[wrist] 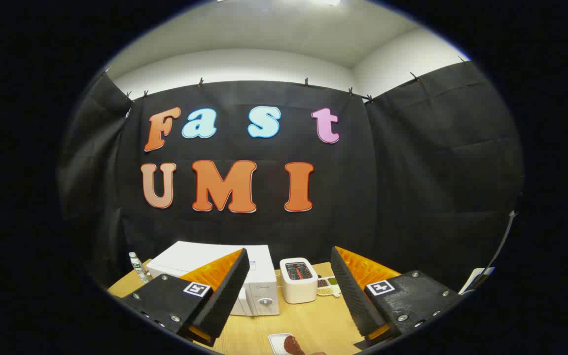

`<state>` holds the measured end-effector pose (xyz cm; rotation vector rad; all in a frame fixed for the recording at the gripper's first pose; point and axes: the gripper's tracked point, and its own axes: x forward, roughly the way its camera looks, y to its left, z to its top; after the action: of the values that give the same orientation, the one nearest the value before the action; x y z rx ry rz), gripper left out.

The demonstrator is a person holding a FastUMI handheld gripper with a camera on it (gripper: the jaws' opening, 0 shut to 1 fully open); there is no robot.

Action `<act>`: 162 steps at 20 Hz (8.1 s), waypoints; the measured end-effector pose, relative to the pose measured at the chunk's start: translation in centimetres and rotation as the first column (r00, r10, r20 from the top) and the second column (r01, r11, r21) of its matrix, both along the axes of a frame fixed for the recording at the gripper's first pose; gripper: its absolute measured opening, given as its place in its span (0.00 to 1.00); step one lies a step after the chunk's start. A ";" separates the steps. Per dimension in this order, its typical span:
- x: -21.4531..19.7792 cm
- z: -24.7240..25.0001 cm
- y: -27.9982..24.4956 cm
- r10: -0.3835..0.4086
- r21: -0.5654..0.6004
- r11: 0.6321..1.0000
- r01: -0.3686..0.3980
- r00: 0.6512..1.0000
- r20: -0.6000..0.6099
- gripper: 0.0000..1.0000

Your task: Open the microwave, put the food inside, and close the microwave door.

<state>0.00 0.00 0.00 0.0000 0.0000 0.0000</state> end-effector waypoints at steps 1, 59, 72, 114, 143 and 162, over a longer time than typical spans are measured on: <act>0.1 -0.1 0.1 0.002 -0.004 1.000 -0.002 1.000 -0.003 0.99; 13.8 -30.6 12.2 0.230 0.016 0.969 -0.246 0.877 -0.422 0.22; 6.2 -30.3 11.7 0.133 -0.052 0.985 -0.165 0.915 -0.381 0.06; -24.7 -25.6 39.1 0.259 -0.132 0.931 -0.339 0.872 -0.415 0.78; -2.8 -29.8 -2.8 0.050 -0.105 0.985 -0.139 0.805 -0.591 1.00; -2.8 -38.1 -2.0 0.165 0.096 0.982 -0.161 0.500 -0.850 0.10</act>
<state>-2.84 -2.02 -38.14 0.0044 1.0287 0.1969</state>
